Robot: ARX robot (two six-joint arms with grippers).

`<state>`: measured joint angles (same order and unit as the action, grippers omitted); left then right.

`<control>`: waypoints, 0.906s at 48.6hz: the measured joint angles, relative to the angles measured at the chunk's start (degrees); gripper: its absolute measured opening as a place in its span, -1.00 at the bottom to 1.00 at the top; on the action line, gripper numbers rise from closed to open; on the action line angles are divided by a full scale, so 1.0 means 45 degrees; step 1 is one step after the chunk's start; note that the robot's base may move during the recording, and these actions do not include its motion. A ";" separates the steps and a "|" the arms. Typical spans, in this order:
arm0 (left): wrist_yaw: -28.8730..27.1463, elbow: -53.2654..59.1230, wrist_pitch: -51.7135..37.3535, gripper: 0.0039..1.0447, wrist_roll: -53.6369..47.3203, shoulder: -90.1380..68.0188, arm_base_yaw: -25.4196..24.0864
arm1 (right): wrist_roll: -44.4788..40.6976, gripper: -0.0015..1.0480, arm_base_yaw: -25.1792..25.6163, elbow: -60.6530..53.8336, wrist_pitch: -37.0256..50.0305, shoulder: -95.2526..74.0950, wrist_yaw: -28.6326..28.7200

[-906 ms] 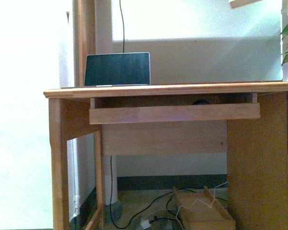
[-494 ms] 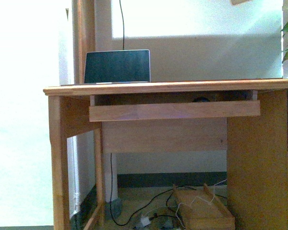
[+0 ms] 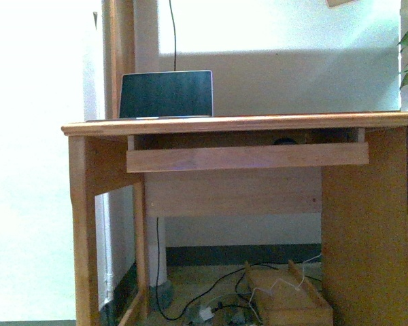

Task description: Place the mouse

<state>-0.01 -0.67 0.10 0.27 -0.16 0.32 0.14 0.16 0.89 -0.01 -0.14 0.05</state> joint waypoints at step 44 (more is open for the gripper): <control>0.0000 0.0000 0.0000 0.86 0.0000 0.0005 0.0000 | 0.0000 0.86 0.0000 0.0000 0.0000 0.0000 -0.0005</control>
<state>-0.01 -0.67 0.10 0.27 -0.14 0.32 0.14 0.16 0.89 -0.01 -0.14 0.03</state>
